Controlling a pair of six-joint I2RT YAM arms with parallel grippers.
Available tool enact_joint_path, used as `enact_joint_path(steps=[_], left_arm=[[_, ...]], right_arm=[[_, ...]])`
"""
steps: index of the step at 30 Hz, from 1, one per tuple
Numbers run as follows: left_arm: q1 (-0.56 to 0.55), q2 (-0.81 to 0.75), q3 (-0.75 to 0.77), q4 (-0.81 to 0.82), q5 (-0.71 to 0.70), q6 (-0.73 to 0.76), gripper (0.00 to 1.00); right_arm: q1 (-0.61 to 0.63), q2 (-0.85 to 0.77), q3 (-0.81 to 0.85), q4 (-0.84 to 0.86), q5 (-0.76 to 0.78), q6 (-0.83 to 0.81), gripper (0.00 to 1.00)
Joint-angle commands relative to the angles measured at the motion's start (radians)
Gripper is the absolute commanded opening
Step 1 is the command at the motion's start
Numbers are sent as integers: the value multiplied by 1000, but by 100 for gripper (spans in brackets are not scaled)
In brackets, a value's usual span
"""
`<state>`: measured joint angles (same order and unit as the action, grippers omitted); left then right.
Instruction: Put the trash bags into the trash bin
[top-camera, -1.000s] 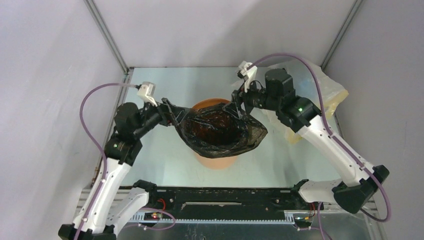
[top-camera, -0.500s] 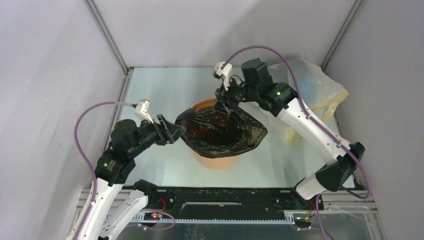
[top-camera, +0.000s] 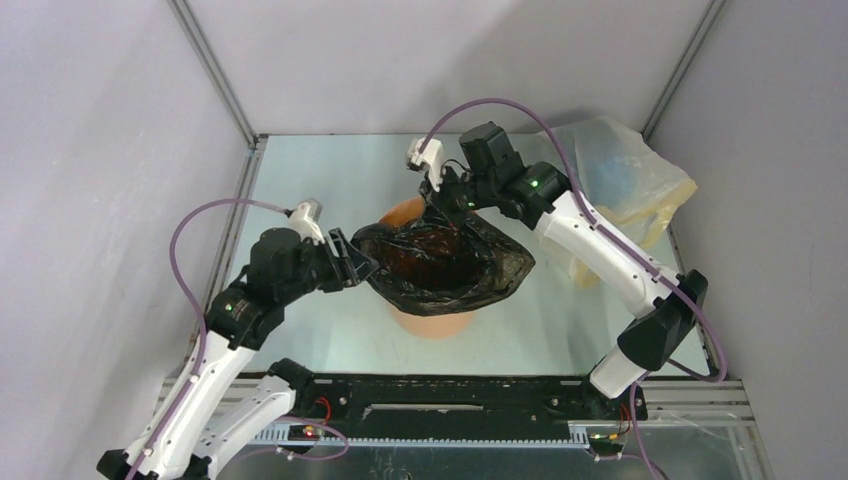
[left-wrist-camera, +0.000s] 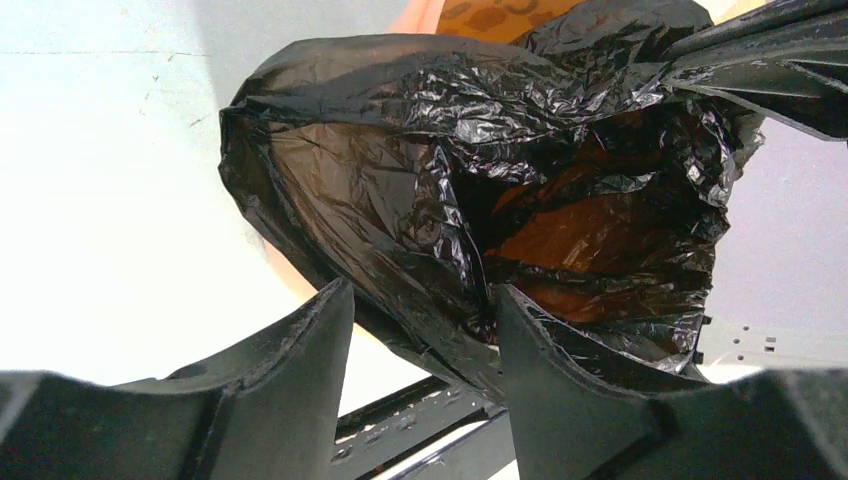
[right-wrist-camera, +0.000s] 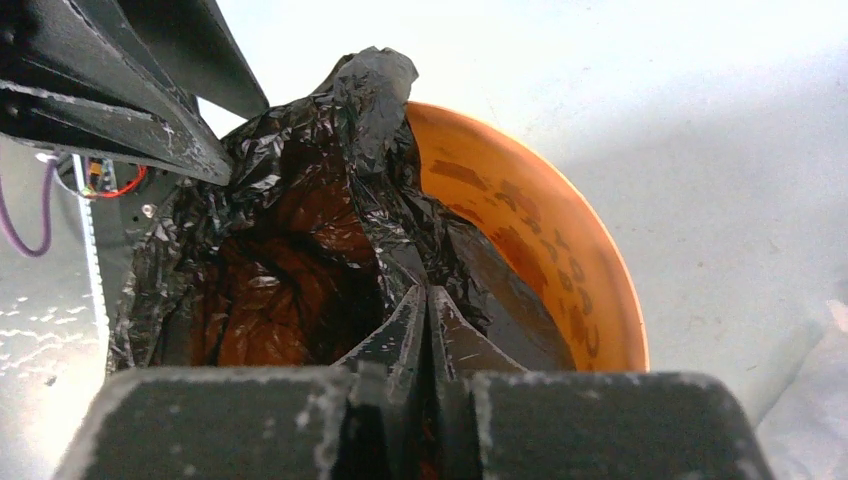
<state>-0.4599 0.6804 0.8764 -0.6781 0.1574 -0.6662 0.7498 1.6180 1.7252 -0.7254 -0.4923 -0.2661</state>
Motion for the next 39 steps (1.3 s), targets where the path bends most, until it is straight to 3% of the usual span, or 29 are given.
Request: enact_joint_path(steps=[1,4,11,14,18,25,39], left_arm=[[-5,20,85,-6,-26,0,61],[-5,62,116,-32,-37,16,59],[-5,110,136,-64,-65,53,39],[-5,126,137,-62,-57,57,39],[-5,146,143,-47,-33,65,49],[-5,181,142,-44,-10,92,33],[-5,183,129,-41,14,108,32]], right_arm=[[0,2,44,11,16,-21,0],[-5,2,44,28,22,-13,0],[-50,3,44,102,16,59,0],[-81,23,60,128,-27,101,0],[-109,66,103,126,-61,136,0],[-143,145,174,138,-88,188,0],[-242,363,316,115,-185,315,0]])
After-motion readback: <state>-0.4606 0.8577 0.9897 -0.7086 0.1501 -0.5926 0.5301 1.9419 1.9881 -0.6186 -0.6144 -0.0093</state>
